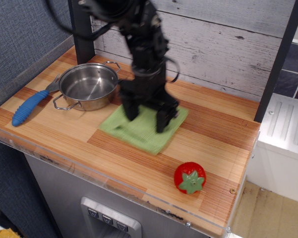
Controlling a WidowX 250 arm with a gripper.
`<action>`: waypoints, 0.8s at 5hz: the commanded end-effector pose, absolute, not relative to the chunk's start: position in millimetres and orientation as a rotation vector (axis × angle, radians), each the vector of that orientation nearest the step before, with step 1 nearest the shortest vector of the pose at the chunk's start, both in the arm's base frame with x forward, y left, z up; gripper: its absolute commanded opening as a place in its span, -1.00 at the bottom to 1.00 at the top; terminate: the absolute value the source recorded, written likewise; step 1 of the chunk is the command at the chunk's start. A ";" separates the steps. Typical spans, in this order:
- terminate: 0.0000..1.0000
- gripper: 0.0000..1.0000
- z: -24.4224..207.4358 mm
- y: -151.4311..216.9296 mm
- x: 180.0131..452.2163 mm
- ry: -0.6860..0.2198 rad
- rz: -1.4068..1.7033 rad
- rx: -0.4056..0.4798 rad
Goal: PICK UP THE GREEN TOWEL AND PUT ANOTHER SIDE OF THE TABLE
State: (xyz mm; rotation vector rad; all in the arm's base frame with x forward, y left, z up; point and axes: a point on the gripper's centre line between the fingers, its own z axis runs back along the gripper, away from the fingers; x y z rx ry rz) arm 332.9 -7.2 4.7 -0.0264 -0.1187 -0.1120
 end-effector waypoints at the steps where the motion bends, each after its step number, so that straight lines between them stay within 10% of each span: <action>1: -1.00 1.00 2.6 -24.6 369.6 -0.136 -0.155 -0.055; 4: -1.00 1.00 49.9 -30.9 390.1 -0.207 -0.097 -0.063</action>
